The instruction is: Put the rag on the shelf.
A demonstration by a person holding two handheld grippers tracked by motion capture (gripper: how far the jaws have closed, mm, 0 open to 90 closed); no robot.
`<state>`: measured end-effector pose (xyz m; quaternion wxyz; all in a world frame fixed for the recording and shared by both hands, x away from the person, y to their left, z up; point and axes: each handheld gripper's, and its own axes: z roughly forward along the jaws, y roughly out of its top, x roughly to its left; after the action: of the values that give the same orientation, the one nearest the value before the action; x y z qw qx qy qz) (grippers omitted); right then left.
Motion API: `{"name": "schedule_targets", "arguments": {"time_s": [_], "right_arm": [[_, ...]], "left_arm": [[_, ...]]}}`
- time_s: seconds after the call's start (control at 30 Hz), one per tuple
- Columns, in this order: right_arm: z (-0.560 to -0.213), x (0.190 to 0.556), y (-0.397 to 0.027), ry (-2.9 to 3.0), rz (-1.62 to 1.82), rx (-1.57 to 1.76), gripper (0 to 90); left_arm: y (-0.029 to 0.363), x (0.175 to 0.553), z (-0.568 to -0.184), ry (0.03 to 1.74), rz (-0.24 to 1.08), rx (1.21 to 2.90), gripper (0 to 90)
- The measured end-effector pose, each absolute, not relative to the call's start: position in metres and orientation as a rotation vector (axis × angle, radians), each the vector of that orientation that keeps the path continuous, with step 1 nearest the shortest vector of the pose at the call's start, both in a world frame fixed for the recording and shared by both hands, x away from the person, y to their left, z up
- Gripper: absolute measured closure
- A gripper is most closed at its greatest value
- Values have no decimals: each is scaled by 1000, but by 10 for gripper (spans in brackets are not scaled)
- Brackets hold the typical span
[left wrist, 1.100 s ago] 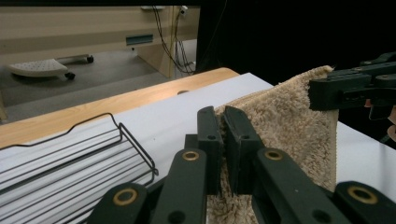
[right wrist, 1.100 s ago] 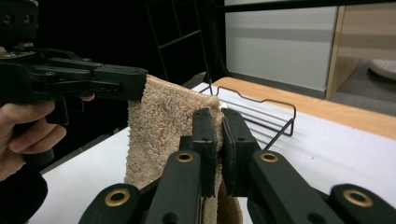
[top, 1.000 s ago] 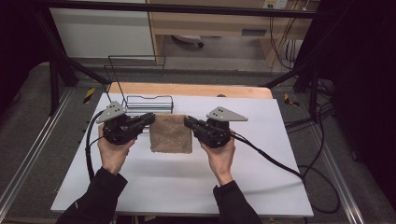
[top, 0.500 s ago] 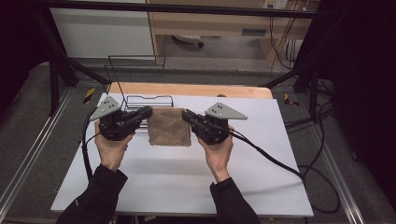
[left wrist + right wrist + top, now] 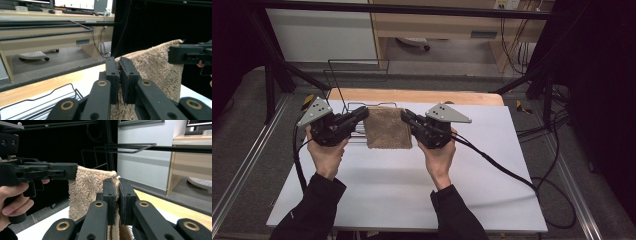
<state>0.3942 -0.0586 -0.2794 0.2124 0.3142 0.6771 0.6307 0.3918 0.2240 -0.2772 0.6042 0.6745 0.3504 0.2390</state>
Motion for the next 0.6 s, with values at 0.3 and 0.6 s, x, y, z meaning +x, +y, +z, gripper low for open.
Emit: {"name": "schedule_targets", "arguments": {"time_s": [0.3,0.6], "right_arm": [[-271,400,-47,1877,1765,861,853],[-262,406,-38,1868,1764,846,853]], "left_arm": [[235,396,-268,825,569,1533,851],[244,400,-262,825,584,1509,851]]}}
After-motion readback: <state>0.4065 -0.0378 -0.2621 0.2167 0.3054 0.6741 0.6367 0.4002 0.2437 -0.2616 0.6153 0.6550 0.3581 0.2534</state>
